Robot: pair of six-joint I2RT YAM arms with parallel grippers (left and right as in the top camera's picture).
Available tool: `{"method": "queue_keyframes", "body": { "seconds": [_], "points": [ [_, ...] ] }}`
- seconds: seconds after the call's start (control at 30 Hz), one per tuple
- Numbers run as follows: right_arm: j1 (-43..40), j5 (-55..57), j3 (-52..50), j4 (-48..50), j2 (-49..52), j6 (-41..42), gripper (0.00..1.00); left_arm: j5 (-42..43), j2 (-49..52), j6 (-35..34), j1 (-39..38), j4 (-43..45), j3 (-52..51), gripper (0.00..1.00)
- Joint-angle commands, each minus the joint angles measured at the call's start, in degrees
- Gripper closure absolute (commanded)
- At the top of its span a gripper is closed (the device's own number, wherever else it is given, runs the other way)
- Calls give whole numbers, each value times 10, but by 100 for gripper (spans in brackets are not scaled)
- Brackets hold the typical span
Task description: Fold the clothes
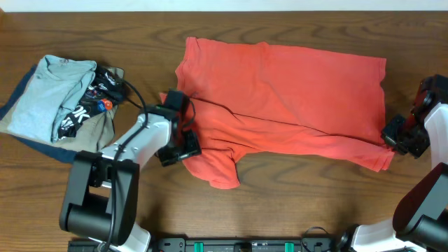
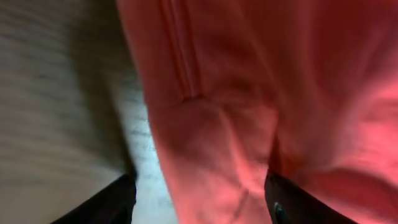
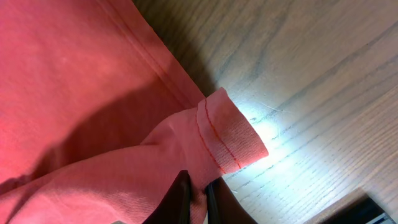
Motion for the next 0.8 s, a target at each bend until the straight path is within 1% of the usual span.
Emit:
{"method": "queue_keyframes", "body": {
  "seconds": [0.0, 0.03, 0.07, 0.23, 0.27, 0.33, 0.43, 0.53, 0.67, 0.77],
  "points": [
    [9, 0, -1, -3, -2, -8, 91, 0, 7, -9, -2, 44, -36, 33],
    [9, 0, -1, -3, -2, -8, 91, 0, 8, -9, -2, 58, -41, 34],
    [9, 0, -1, -4, -2, -8, 91, 0, 8, -9, -2, 66, -43, 37],
    [9, 0, -1, -5, -2, -12, 90, 0, 7, -9, -2, 76, -44, 67],
    [9, 2, -1, -6, -2, -12, 90, 0, 7, -9, -2, 76, -44, 75],
    [9, 4, -1, -7, -2, -12, 91, 0, 7, -5, -1, 74, -44, 94],
    [9, 4, -1, -7, -2, -16, 91, 0, 2, 19, 1, 61, -37, 94],
    [8, 4, -1, -6, -2, -16, 91, 0, -23, 50, 14, 7, -5, 94],
    [3, 1, -1, -8, -2, -16, 99, 0, -80, 56, 40, -65, 50, 94],
    [2, -2, -1, -10, -2, -16, 99, 0, -133, 56, 56, -96, 78, 94]
  ]
}}
